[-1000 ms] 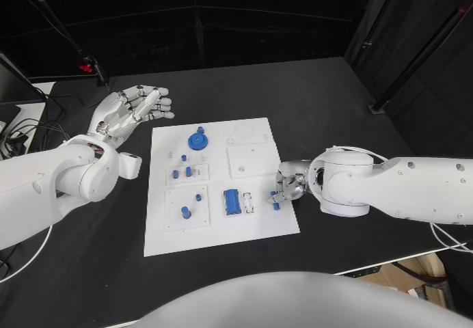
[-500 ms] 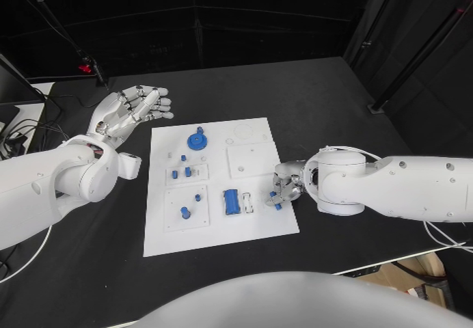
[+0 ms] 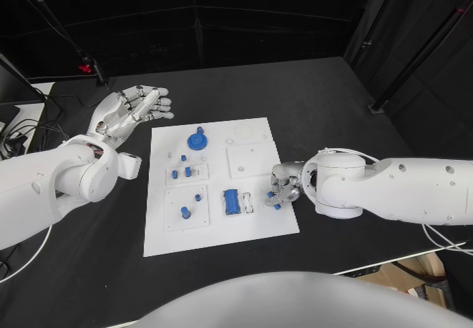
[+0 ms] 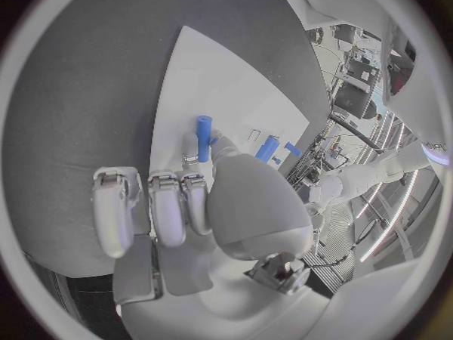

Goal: Assemble the parts on the task board

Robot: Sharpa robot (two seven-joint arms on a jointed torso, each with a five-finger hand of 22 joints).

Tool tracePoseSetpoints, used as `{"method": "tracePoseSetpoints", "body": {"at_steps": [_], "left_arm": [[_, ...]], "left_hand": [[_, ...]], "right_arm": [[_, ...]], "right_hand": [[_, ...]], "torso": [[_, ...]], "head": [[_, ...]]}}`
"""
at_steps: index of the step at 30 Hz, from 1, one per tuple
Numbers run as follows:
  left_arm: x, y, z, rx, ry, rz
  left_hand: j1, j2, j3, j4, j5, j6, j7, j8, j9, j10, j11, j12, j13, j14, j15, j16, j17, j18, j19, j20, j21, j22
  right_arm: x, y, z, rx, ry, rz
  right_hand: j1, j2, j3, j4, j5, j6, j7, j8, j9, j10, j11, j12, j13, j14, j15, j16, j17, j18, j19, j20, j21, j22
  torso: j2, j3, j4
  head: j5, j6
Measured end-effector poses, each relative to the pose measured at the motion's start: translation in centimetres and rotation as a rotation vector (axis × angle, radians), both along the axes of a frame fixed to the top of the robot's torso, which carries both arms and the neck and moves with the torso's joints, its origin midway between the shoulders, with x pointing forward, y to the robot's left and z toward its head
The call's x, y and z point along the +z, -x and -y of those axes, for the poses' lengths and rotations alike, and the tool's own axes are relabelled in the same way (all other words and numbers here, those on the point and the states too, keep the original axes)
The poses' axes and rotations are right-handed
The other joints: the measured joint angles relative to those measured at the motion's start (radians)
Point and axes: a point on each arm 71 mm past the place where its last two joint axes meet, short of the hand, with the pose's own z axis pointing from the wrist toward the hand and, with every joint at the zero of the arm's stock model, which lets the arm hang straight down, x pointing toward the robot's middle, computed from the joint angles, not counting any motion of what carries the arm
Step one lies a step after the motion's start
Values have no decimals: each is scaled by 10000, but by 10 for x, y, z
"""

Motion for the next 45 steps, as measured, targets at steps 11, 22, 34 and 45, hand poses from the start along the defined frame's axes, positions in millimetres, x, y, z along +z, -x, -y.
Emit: {"method": "tracePoseSetpoints", "body": {"at_steps": [11,22,34,45], "left_arm": [[0,0,-1,16,-6,-8],[0,0,-1,21,-10,-18],[-1,0,-1,27,-16,-28],[-1,0,-2,32,-22,-43]], "left_hand": [[42,42,0,0,0,0,0,38,0,0,0,39,0,0,0,0,0,1,0,0,31,-13],[54,53,0,0,0,1,0,37,0,0,0,39,0,0,0,0,0,1,0,0,40,-12],[37,71,0,0,0,1,1,37,0,0,0,38,0,0,0,0,0,0,0,0,40,-12],[16,91,0,0,0,1,1,37,0,0,0,38,0,0,0,0,0,1,0,0,40,-11]], "right_arm": [[1,4,8,-854,-904,204],[4,7,10,-1423,-2168,332],[4,8,12,-1906,-3423,183],[2,11,9,-2608,-4900,-775]], "right_hand": [[-447,-525,1061,-37,381,1018,-392,-2076,1,44,-212,-1,-26,1,-75,0,0,0,1,-73,0,0],[-588,-666,1827,-807,511,1317,-422,-2707,-4869,44,-210,-1,-26,24,-97,0,0,0,38,-110,0,0],[-642,-720,2378,-1360,777,1465,-278,-2948,-5047,43,-209,-1,-26,38,-111,0,0,0,38,-109,0,0],[-707,-785,2379,-1361,947,1607,-136,-3025,-5034,43,-208,-1,-26,38,-111,0,0,0,38,-109,0,0]], "torso": [[6,0,0],[6,2,0],[3,-4,6],[-5,-3,11]], "head": [[31,0],[48,0],[51,0],[142,0]]}}
